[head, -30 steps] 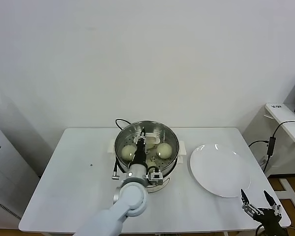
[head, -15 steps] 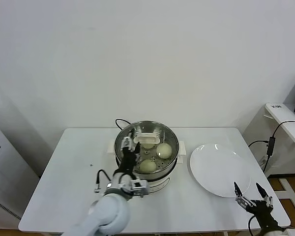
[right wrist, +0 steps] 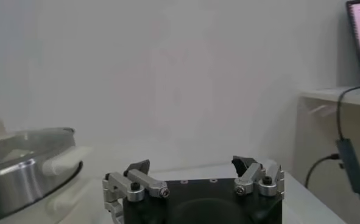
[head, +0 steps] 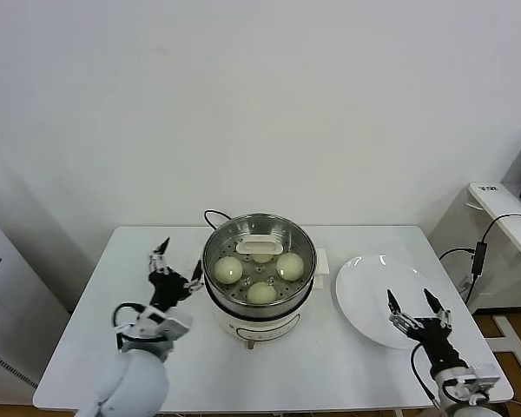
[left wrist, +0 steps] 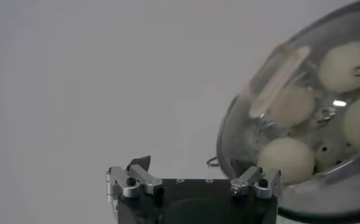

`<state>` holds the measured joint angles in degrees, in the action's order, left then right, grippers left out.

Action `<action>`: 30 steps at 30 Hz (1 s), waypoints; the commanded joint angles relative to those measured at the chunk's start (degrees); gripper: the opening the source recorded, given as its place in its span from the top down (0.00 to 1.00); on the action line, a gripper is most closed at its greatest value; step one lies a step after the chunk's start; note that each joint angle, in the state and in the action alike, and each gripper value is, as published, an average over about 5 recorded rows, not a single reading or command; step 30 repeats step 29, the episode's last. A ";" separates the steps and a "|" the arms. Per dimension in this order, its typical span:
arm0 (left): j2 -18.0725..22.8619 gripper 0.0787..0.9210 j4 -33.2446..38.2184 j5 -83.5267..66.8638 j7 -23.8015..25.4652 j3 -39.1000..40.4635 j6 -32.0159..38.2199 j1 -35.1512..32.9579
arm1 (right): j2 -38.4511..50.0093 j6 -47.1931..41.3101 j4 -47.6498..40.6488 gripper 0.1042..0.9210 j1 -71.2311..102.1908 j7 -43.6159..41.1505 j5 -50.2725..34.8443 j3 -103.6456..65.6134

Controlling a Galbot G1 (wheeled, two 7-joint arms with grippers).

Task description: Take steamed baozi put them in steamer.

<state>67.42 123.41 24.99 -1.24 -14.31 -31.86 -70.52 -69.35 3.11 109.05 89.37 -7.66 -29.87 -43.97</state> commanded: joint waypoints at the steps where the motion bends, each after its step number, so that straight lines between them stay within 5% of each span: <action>1: 11.93 0.12 -8.43 -17.62 1.34 -23.27 43.74 -14.06 | 1.02 -0.09 -1.87 0.12 -4.45 1.36 0.77 4.32; 11: 17.40 0.12 -11.50 -18.42 2.94 -25.67 48.05 -17.79 | -1.13 1.27 -4.84 0.12 -5.02 -1.61 3.12 4.33; 30: 18.54 0.12 -12.03 -25.35 8.13 -25.02 46.88 -18.96 | -2.36 2.37 -4.79 0.12 -4.36 -2.60 5.45 4.72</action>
